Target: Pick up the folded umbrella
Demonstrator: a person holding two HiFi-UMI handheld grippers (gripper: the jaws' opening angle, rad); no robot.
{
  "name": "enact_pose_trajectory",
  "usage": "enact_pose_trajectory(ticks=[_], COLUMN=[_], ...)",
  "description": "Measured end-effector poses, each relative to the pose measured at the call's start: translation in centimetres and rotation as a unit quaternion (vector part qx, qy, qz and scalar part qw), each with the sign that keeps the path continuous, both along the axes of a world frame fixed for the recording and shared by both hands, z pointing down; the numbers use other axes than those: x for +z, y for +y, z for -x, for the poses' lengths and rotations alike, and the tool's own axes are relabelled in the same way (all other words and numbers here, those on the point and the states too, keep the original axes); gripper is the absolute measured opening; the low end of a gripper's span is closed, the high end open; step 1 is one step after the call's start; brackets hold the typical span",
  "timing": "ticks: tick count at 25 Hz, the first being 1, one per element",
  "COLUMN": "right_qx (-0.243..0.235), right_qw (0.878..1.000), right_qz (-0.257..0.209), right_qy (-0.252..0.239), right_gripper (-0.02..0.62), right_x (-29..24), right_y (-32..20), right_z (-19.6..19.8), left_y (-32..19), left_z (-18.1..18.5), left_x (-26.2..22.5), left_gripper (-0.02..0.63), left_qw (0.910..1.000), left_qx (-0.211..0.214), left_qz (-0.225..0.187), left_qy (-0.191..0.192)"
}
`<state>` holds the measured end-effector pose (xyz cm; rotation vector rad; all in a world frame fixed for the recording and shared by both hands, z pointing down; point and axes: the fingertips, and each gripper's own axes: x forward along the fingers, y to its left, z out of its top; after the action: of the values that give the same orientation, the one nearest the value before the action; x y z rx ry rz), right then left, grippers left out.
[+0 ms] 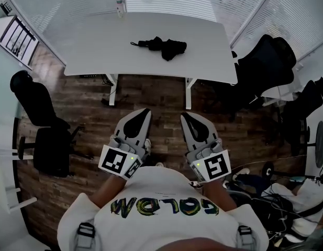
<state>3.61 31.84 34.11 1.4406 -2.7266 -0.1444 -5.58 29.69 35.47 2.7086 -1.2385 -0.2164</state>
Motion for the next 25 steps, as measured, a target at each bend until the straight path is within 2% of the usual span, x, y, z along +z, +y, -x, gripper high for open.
enact_pose_trajectory(ticks=[12, 18, 25], right_qx=[-0.008, 0.006, 0.014], right_qw=[1.0, 1.0, 1.0], right_qz=[-0.009, -0.007, -0.008], right_qy=[0.007, 0.007, 0.009], right_gripper=[0.011, 0.011, 0.011], right_x=[-0.9, -1.1, -0.8], right_y=[-10.6, -13.4, -16.2], right_z=[8.0, 8.4, 7.2], left_y=[-10.7, -13.8, -16.3], left_z=[7.5, 8.5, 7.5], left_x=[-0.7, -0.7, -0.3], left_gripper=[0.011, 0.011, 0.011], left_qw=[1.0, 1.0, 1.0], left_qx=[0.0, 0.001, 0.005], left_qz=[-0.005, -0.002, 0.0], left_qy=[-0.002, 0.001, 0.004])
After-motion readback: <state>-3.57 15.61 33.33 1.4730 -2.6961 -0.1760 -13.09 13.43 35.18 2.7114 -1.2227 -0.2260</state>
